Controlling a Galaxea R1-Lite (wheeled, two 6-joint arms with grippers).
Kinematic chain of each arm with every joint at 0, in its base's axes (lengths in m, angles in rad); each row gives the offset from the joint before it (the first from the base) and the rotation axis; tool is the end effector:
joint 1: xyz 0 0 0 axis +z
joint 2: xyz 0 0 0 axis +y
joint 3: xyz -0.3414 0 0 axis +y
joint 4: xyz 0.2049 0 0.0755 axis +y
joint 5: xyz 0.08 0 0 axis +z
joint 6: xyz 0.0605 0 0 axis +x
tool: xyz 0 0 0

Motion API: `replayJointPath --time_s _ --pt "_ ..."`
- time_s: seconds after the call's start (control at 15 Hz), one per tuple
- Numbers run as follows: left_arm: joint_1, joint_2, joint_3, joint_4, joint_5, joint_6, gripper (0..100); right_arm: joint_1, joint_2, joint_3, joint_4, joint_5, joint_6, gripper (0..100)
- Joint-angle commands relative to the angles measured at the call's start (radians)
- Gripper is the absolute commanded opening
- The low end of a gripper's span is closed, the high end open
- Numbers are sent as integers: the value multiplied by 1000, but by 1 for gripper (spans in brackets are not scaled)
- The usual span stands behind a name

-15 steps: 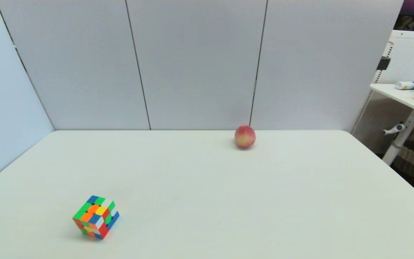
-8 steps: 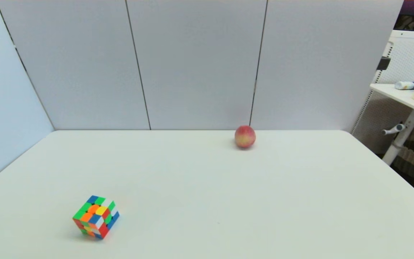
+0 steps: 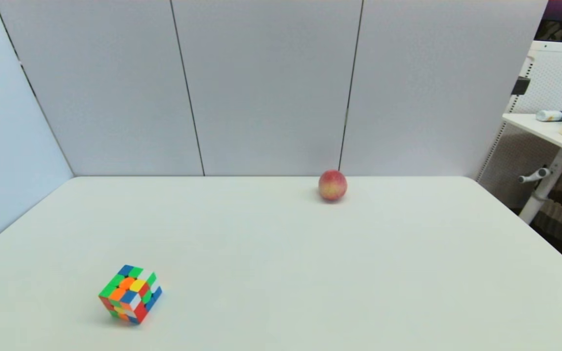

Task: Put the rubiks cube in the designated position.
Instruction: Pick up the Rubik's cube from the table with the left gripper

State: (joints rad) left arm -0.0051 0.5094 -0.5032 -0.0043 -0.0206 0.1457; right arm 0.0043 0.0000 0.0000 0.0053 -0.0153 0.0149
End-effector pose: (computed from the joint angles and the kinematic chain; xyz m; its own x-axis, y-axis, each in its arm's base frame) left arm 0.0478 -0.0015 0.2404 0.9997 -0.0257 -0.0019 0.0257 0.9891 0.1451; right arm 0.0040 -0.0009 0.0748 0.9999 -0.0110 -0.0053 0.0111 0.9998 0.0148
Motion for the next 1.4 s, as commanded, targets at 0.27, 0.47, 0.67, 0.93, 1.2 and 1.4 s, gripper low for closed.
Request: replayJointPath --time_s 0.27,0.47,0.67,0.93,1.2,1.4 --pt "-125 544 -497 162 -10 41 100 0 0 0 1 0 0 100" --pt "-219 621 -563 339 -10 35 100 0 0 2 -1 0 0 100" --pt "-279 702 -618 564 -10 28 100 0 0 2 -1 -2 0 100" --pt "-288 813 -617 641 -10 23 100 0 2 2 -1 0 0 100" --pt "-288 896 -597 662 -18 -12 100 0 0 0 1 0 0 100" --pt "-288 949 -575 664 -27 -60 100 0 0 2 -1 0 0 100"
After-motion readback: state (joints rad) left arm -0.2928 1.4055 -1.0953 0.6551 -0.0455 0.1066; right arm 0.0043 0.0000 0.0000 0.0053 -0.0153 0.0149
